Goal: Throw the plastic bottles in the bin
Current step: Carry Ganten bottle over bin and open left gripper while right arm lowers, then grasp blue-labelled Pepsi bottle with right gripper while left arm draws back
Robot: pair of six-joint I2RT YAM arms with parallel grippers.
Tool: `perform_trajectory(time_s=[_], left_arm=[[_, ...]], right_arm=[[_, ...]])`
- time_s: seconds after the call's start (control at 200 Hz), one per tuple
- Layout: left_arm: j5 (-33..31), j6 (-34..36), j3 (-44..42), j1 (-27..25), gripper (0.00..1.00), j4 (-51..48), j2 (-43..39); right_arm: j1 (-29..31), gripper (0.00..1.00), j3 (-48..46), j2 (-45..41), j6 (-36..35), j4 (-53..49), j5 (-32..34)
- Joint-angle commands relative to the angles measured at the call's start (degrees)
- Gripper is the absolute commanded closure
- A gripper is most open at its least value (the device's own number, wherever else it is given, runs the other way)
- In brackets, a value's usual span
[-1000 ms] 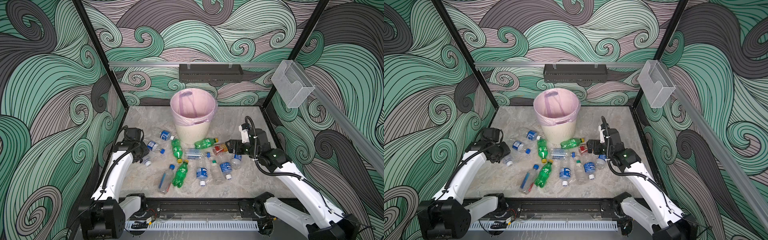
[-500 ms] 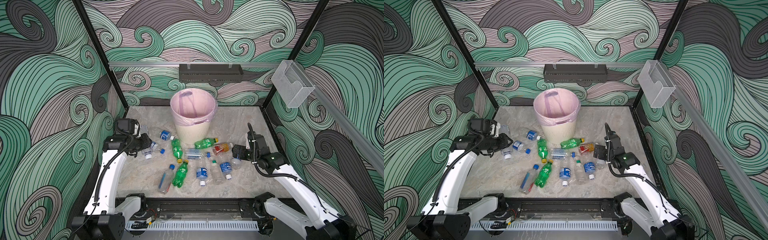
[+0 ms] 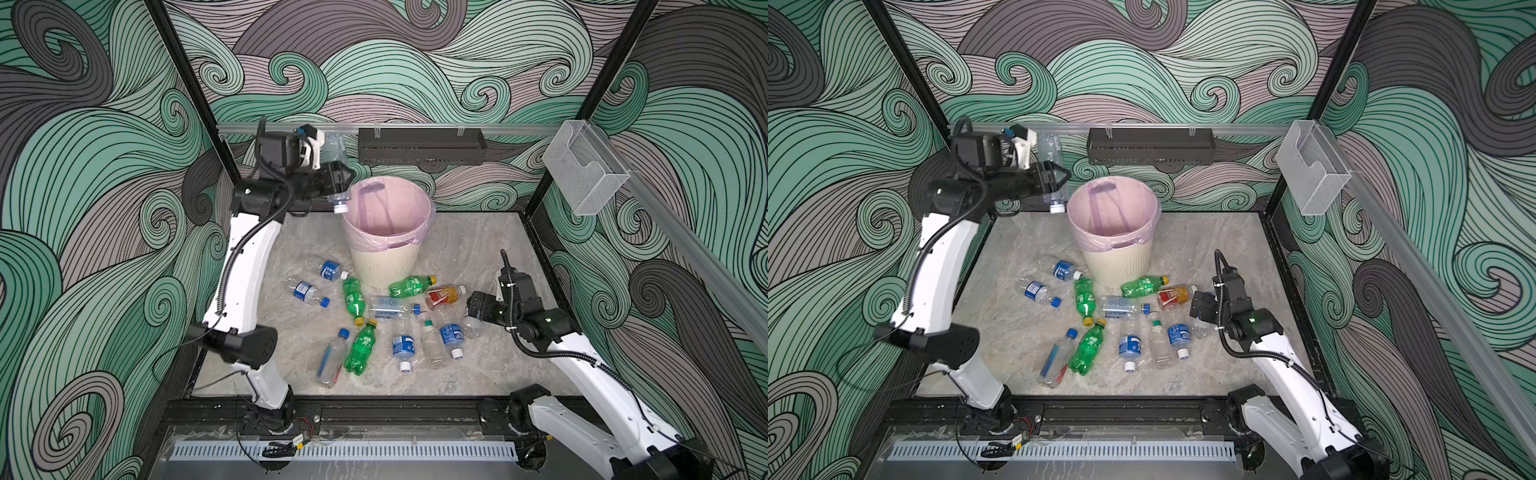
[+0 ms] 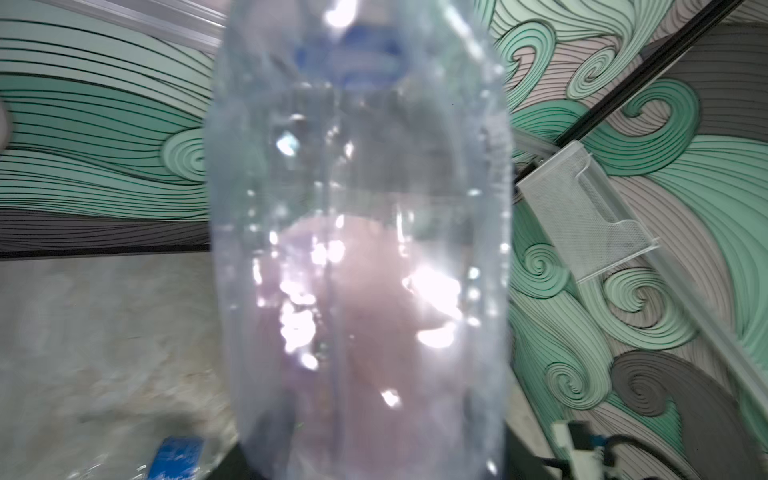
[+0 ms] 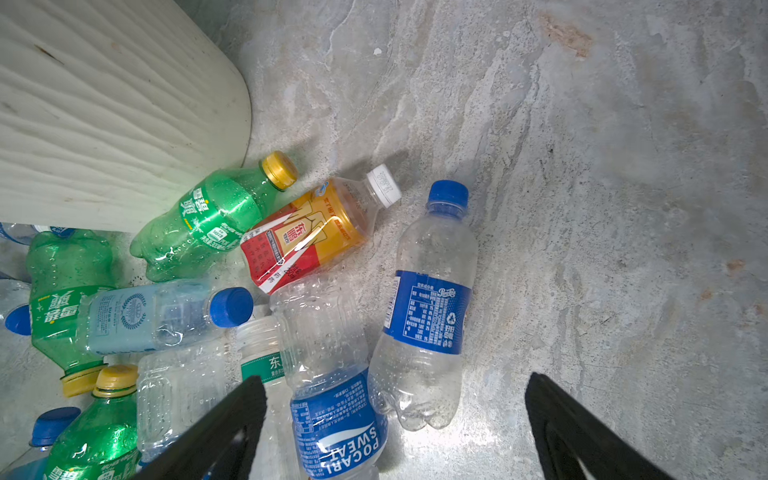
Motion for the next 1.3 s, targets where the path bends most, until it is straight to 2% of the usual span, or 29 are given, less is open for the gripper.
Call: perform_trajectory(time_s=[0.0,0.04,0.095,0.18,0.32,0.46,0.701,0.821,1.006,1.061,1.296], left_arm=[[-1.07,-2.08,13.32,-1.66,0.13,-7.35,7.69],[-1.97,-1.89,13.86,-1.76,0.11,-8.07,8.02],[-3.08,-1.11,9.47,-1.76,0.09,-6.93,5.39],[-5.50,0.04,-4.83,-1.69,0.02,-0.57,-3.08],[-10.27,1.48,-29.37,-1.46,0.01,11.24,-19.70],[-14.14,3.18,-44.27,-0.94,0.01,12.97,-32.45],[-20.11,4.62,-59.78,-0.88,0.01,4.83,-42.27],[-20.57,4.33,-66.72,-0.88,0.01,3.91,-45.80],[-23.68,3.95,-73.47,-0.88,0.01,3.71,-51.18],[-24.35,3.59,-75.33,-0.86,0.01,3.84,-52.41],[-27.73,0.71,-81.20,-0.84,0.01,3.07,-53.20]], right_arm=[[-0.34,0.02,-0.84,-0.67,1.83,-0.77,-0.92],[-0.29,0.02,-0.84,-0.87,1.83,-1.21,-1.11],[-0.33,0.01,-1.01,-1.12,1.69,-1.39,-1.21],[-0.38,0.01,-1.34,-1.26,1.42,-1.42,-1.11],[-0.47,0.01,-1.37,-0.05,0.95,-1.04,-0.90],[-0.62,0.01,-1.55,1.53,1.32,-0.41,-0.35],[-1.42,0.04,-1.58,6.17,1.98,0.79,0.08],[-1.95,0.05,-1.92,8.93,2.09,1.62,0.44],[-3.07,0.06,-2.81,12.87,2.31,3.90,0.13],[-3.41,0.09,-3.21,14.20,2.26,5.13,-0.96],[-3.61,0.12,-3.32,20.79,2.40,8.33,-3.57]])
